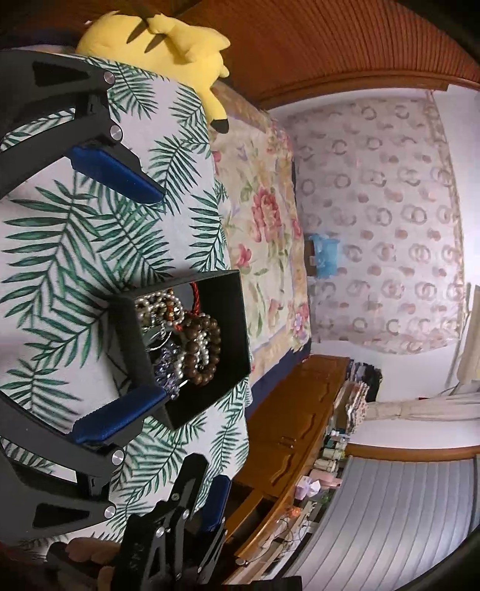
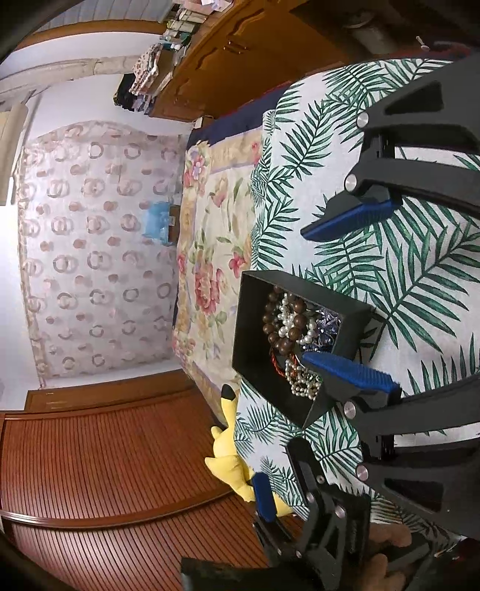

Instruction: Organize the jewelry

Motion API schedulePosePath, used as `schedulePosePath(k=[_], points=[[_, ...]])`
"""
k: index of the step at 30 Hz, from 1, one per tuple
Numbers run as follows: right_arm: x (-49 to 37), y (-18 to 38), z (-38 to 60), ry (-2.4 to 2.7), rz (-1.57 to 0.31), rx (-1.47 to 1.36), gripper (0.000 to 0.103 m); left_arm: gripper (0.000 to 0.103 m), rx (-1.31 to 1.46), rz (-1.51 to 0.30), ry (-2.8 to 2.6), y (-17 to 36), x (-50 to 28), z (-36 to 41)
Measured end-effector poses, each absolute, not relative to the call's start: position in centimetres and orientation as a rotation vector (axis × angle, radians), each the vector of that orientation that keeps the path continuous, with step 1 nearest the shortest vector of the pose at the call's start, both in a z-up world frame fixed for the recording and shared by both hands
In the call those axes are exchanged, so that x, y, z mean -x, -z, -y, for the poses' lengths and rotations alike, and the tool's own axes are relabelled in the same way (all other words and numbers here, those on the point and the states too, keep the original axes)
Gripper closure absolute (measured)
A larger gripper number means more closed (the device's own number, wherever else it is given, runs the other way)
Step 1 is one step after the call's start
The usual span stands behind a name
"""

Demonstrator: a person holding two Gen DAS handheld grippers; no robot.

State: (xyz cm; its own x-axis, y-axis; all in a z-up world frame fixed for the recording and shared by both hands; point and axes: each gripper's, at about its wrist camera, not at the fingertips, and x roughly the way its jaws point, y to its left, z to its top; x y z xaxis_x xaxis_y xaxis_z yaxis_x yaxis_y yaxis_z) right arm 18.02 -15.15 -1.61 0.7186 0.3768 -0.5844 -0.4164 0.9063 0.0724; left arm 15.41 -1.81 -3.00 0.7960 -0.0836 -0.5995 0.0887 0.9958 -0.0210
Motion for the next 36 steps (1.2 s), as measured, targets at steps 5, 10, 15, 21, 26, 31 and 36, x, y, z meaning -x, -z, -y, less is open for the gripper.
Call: schedulePosePath(k=[5, 10, 15, 21, 26, 31, 36], points=[[-16.3, 0.6, 15.3, -0.410, -0.586, 0.059, 0.022, 0.008, -0.044, -0.602, 0.047, 2.2, -12.9, 2.2], [-14.9, -0.3, 15.7, -0.401, -0.561, 0.044, 0.021, 0.008, -0.025, -0.587, 0.047, 1.6, -11.4, 2.4], [-12.7, -1.3, 16.2, -0.368, -0.499, 0.048, 0.002, 0.008, -0.009, -0.581, 0.040, 1.2, -10.2, 2.2], [-10.5, -1.4, 16.7, -0.348, -0.485, 0.025, 0.002, 0.008, 0.016, -0.582, 0.026, 1.1, -8.5, 1.5], [-9.3, -1.3, 17.3, -0.323, -0.470, 0.011, 0.002, 0.008, 0.033, -0.579, 0.017, 1.0, -7.4, 1.0], [-8.8, -1.2, 17.5, -0.322, -0.466, 0.005, 0.002, 0.008, 0.034, -0.575, 0.012, 1.0, -7.0, 0.8], [-8.8, -1.1, 17.5, -0.321, -0.464, 0.005, 0.002, 0.008, 0.036, -0.572, 0.016, 0.9, -6.7, 0.9]])
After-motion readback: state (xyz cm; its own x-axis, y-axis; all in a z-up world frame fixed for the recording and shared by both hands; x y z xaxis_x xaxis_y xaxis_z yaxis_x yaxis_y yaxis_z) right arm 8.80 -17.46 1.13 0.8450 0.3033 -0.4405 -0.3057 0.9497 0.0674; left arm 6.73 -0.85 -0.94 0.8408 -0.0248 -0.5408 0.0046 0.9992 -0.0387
